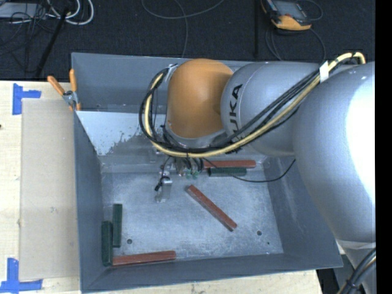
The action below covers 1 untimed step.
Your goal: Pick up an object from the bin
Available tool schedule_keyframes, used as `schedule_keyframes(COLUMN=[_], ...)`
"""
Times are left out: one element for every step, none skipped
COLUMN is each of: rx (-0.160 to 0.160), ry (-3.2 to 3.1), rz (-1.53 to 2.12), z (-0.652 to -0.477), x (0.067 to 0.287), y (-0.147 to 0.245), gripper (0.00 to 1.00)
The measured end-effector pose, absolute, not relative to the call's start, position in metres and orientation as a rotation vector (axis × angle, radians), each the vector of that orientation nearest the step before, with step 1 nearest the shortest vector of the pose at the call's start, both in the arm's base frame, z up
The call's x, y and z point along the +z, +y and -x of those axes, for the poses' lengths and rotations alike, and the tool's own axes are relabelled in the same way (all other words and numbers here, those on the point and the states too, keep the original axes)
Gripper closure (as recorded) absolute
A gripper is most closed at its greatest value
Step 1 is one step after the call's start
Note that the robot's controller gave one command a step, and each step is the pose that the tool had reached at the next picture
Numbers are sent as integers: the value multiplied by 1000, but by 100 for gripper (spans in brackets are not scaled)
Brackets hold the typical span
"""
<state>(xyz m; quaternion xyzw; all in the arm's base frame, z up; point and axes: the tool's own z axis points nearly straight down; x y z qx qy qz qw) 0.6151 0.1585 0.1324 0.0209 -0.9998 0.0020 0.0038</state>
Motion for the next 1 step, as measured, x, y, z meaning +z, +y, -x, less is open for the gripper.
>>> schedule_keyframes(rx=[1], ry=[-3140], rz=[-118], z=[-612], x=[160], y=[108], gripper=[0])
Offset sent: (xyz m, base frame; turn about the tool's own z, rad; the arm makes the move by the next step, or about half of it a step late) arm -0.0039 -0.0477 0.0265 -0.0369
